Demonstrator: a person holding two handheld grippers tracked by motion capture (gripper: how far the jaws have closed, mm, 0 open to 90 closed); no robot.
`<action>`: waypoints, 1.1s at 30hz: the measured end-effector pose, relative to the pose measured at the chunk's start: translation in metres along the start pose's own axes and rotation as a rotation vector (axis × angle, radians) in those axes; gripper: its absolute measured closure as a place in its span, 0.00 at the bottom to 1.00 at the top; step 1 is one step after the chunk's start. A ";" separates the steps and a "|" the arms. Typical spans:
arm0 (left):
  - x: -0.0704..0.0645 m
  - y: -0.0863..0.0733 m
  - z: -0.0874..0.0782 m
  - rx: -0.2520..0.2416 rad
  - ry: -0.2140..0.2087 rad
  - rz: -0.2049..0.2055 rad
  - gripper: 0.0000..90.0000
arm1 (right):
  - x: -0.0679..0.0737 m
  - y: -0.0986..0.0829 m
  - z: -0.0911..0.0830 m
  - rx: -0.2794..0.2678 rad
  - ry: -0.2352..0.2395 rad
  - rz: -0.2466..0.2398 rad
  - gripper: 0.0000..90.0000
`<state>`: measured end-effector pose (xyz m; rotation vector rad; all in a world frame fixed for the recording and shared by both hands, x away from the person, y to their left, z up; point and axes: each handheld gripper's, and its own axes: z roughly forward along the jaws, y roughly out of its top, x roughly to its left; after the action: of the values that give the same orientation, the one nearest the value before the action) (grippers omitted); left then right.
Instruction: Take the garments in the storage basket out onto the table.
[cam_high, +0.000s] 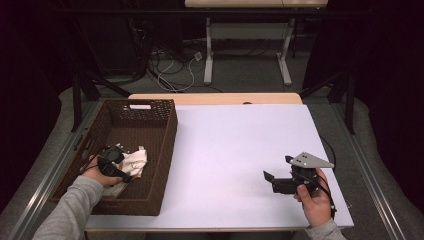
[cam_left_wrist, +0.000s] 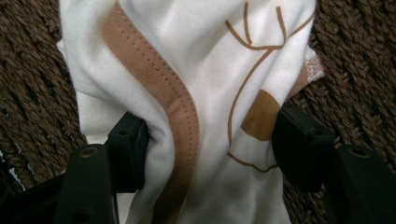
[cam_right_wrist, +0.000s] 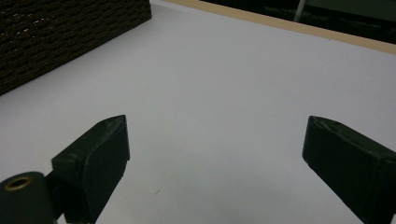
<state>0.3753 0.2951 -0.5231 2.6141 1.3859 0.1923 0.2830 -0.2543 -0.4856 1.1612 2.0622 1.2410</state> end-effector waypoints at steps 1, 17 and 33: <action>0.000 -0.001 0.000 -0.014 -0.001 -0.007 0.40 | 0.000 0.000 0.000 -0.002 -0.002 -0.003 0.08; 0.002 -0.004 -0.008 -0.021 -0.070 -0.046 0.78 | -0.001 -0.001 0.000 0.000 -0.008 0.005 0.08; 0.009 -0.002 -0.032 -0.130 -0.068 -0.108 0.80 | -0.003 -0.001 0.000 0.001 -0.012 0.002 0.08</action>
<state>0.3721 0.3069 -0.4920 2.4111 1.4366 0.1714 0.2836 -0.2570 -0.4865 1.1687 2.0534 1.2306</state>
